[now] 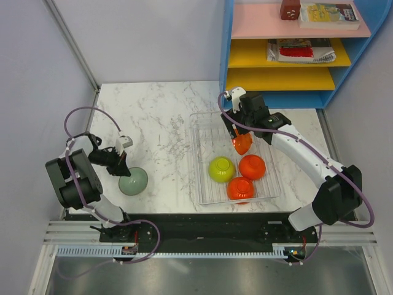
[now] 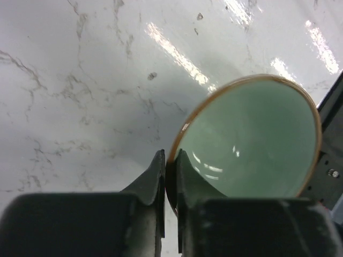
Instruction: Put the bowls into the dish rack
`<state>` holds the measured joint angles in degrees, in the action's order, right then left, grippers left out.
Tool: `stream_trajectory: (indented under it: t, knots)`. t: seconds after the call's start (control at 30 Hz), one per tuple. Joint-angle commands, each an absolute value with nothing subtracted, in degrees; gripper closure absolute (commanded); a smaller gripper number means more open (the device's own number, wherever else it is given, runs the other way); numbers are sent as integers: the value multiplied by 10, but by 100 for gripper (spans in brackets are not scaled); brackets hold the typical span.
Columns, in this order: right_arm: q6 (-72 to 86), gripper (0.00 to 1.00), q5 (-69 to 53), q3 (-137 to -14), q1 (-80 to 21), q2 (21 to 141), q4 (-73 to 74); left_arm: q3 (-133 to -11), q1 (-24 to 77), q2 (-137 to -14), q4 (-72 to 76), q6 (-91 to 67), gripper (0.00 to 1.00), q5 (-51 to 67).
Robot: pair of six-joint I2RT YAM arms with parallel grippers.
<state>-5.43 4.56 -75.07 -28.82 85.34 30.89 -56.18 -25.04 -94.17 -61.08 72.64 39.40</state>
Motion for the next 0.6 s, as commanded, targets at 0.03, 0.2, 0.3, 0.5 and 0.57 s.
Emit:
stream_trajectory:
  t: [0.03,0.2,0.3,0.5,0.57]
  knots:
    - [-64,16,54,-780,-289,853,308,-550,-250,-954,-586,728,98,397]
    - [-59,16,34,-791,-293,872,303,-569,-250,-936,-586,708,98,420]
    - [-58,16,25,-811,-297,911,295,-586,-250,-906,-586,687,98,442]
    - [-38,17,19,-881,-300,1011,283,-615,-250,-856,-583,635,98,480]
    - [-32,17,13,-916,-299,1052,283,-615,-249,-838,-583,628,98,490]
